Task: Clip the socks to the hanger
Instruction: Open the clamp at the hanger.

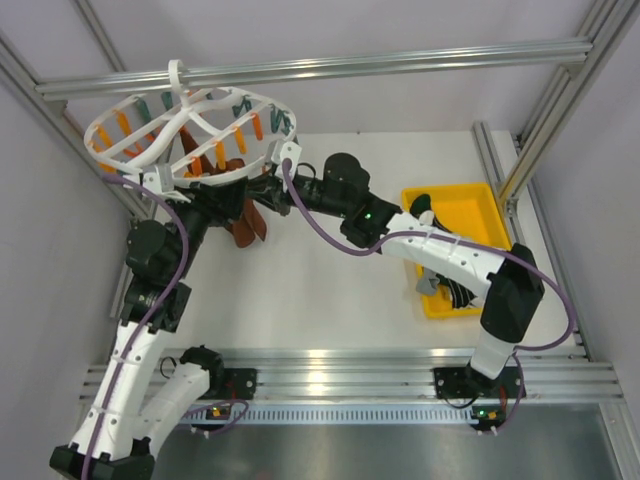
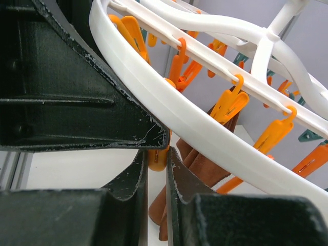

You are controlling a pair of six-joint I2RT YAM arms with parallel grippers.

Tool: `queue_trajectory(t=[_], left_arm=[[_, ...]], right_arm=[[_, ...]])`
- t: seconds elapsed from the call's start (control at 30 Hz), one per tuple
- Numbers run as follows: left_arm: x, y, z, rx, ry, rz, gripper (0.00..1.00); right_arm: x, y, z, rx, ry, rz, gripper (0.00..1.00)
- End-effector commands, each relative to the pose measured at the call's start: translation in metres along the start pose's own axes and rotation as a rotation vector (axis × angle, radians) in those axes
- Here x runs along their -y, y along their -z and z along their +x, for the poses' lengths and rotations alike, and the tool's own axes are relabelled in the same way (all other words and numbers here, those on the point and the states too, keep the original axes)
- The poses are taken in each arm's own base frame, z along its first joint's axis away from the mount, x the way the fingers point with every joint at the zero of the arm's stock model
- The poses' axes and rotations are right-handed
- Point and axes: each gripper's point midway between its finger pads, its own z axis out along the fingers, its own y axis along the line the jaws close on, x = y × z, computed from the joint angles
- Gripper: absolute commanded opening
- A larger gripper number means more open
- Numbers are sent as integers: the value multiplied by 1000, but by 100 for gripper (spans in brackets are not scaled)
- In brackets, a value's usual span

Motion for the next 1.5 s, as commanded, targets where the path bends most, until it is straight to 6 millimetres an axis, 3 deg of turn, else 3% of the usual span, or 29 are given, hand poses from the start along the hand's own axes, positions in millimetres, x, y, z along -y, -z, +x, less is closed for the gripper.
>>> queue_trajectory(t=[0.0, 0.37, 0.57, 0.7, 0.8, 0.9, 1.03, 1.27, 1.47], left_arm=[[5, -10, -15, 92, -7, 28, 63], [10, -1, -11, 85, -38, 62, 56], [7, 27, 2, -26, -58, 24, 64], [16, 47, -8, -35, -98, 41, 73], [34, 62, -14, -57, -133, 113, 77], [46, 74, -32, -37, -179, 141, 81], [28, 84, -42, -20, -206, 19, 82], [17, 92, -65, 51, -195, -87, 85], [26, 96, -55, 15, -148, -38, 81]], right_arm=[[-41, -16, 1, -17, -38, -112, 0], [-56, -14, -4, -17, -19, -131, 0], [-58, 4, -1, -39, -26, -147, 0], [-64, 10, -10, -30, -20, -180, 0], [-65, 12, -10, -32, -14, -196, 0], [-63, 13, -12, -39, -24, -208, 0], [-68, 13, -18, -31, -33, -228, 0], [-89, 9, -25, -34, -10, -266, 0], [-111, 3, -35, -16, -11, -317, 0]])
